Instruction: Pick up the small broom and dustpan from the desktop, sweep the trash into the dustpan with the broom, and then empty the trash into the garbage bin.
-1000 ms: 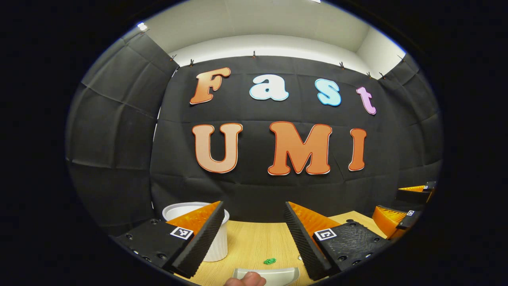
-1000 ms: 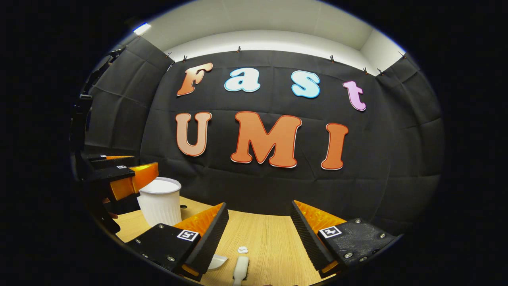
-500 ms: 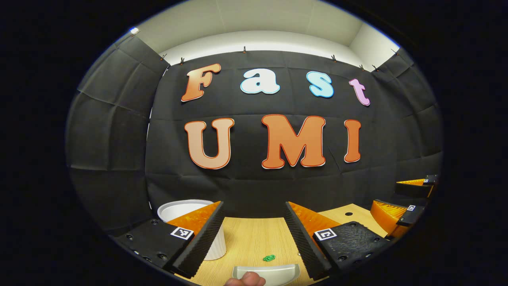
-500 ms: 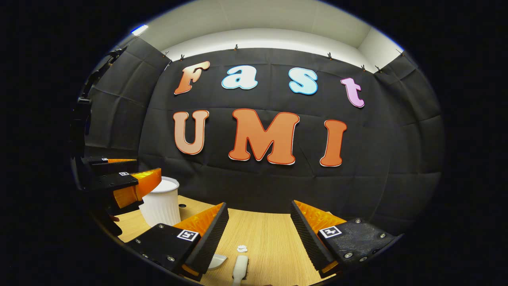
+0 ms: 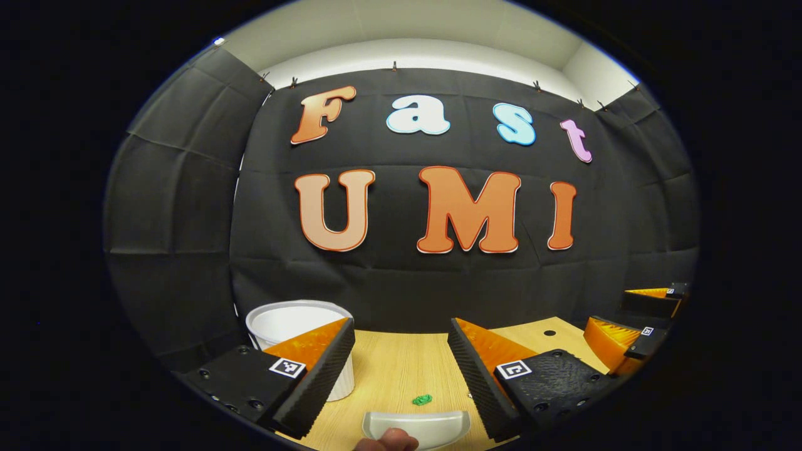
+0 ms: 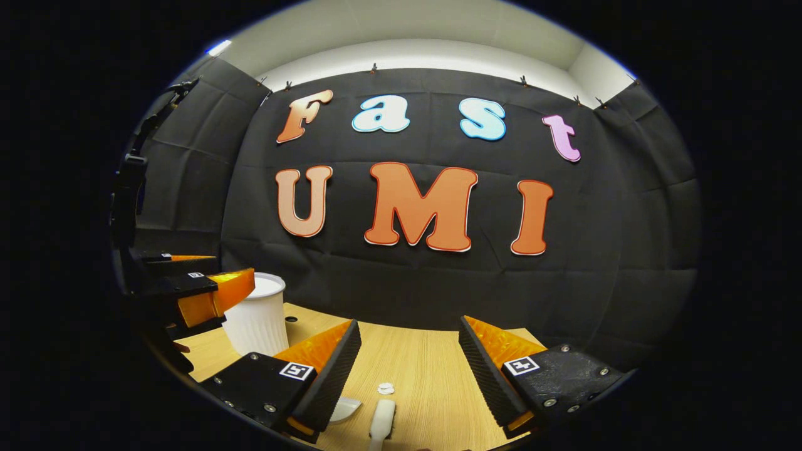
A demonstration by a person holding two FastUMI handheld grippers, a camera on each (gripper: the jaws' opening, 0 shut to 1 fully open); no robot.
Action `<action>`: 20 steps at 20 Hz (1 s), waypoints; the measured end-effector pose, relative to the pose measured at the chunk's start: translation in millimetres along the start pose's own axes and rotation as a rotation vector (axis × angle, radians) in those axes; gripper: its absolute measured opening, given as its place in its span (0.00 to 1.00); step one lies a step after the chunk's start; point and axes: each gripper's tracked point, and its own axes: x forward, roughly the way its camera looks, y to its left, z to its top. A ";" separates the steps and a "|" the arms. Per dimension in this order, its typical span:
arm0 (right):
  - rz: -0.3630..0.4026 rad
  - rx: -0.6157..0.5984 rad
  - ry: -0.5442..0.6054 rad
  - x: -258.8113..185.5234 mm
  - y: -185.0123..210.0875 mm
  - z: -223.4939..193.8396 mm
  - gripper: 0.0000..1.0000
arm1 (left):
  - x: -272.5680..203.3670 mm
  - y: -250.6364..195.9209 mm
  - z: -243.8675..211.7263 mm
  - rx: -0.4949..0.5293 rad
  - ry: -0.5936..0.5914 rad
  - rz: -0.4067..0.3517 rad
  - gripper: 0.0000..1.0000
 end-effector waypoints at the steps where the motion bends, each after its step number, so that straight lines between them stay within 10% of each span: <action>1: 0.002 0.004 0.008 1.4 0.3 -2.4 0.94 | 1.3 -0.1 -3.1 -0.002 0.015 0.002 0.95; 11: 0.034 0.022 0.223 8.4 8.7 -68.5 0.95 | 7.9 -24.1 -78.4 -0.026 0.270 -0.060 0.95; 20: 0.125 0.061 0.647 -8.3 36.7 -194.3 0.95 | -17.6 -22.2 -205.5 -0.088 0.729 -0.057 0.96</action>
